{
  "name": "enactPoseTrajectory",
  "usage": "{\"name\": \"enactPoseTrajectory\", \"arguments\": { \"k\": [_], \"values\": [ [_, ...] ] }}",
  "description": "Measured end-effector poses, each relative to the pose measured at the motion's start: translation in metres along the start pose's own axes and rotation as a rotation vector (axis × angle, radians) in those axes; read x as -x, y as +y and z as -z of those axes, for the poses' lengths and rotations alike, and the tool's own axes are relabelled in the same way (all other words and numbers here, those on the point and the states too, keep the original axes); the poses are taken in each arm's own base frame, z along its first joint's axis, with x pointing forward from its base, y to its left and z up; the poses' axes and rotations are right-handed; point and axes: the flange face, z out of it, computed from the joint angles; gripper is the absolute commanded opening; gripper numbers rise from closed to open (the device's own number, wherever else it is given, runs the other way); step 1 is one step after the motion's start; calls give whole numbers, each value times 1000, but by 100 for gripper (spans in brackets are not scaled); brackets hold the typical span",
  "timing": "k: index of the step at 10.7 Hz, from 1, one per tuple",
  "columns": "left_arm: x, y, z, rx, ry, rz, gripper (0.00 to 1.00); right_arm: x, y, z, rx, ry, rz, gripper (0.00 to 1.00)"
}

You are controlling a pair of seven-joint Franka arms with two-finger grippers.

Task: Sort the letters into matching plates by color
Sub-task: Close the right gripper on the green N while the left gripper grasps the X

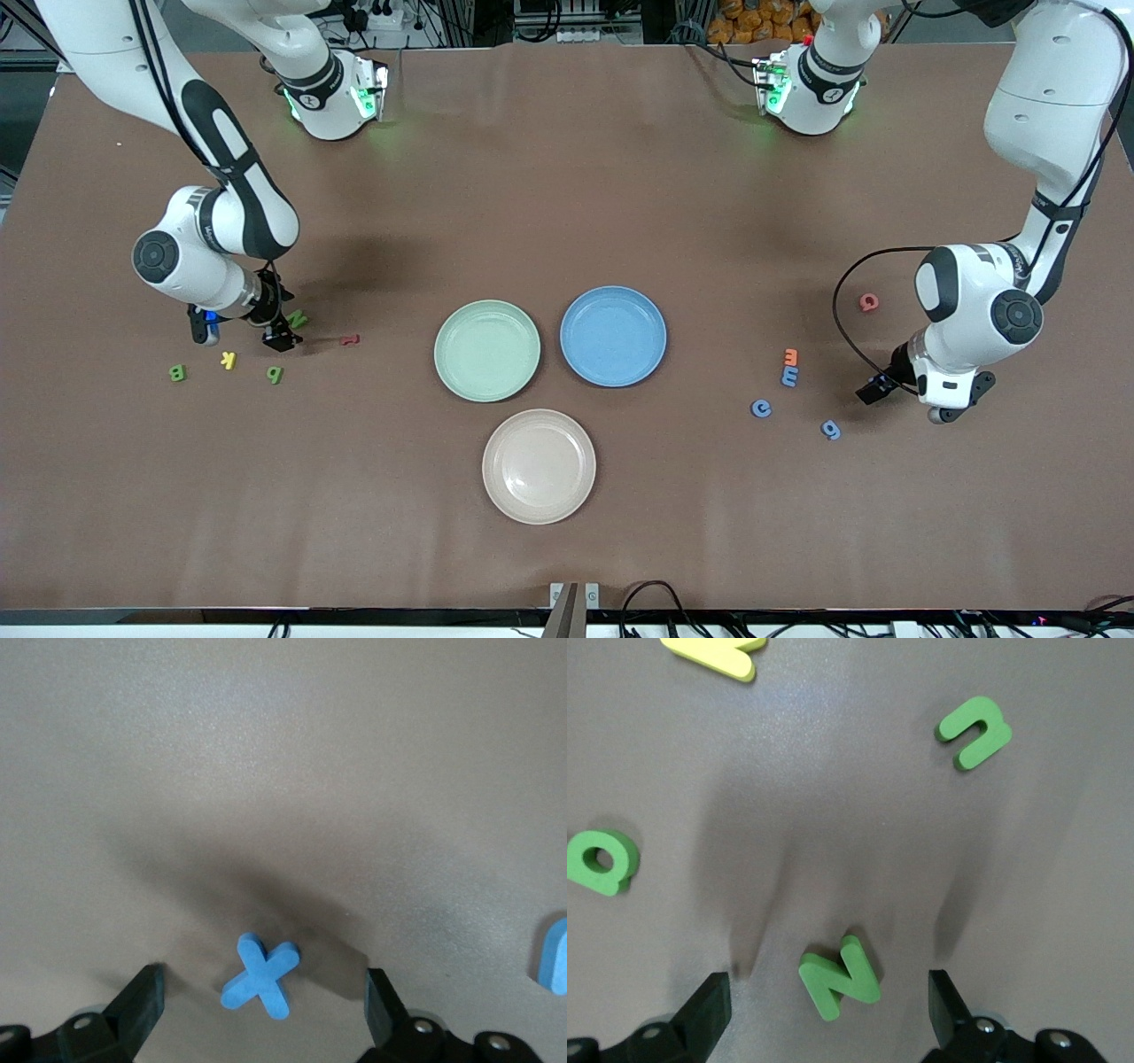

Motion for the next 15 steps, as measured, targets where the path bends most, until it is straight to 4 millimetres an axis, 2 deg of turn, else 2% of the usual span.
{"name": "enactPoseTrajectory", "arguments": {
  "k": [1,2,4,7,11,12,15],
  "values": [
    [0,0,0,0,0,0,23,0,1,-2,3,-1,11,91],
    [0,0,0,0,0,-1,0,0,1,-4,1,1,21,87],
    [-3,-3,3,0,6,3,0,3,1,-8,-2,6,35,81],
    [-5,-1,10,5,15,3,0,6,-1,-8,-12,12,43,79],
    [-5,-1,10,4,14,3,0,6,-2,-7,-16,14,46,68],
    [-5,0,10,5,15,2,0,6,-2,-7,-17,15,50,68],
    [-3,20,20,9,20,-26,0,7,-4,-6,-25,19,60,61]
  ]
}}
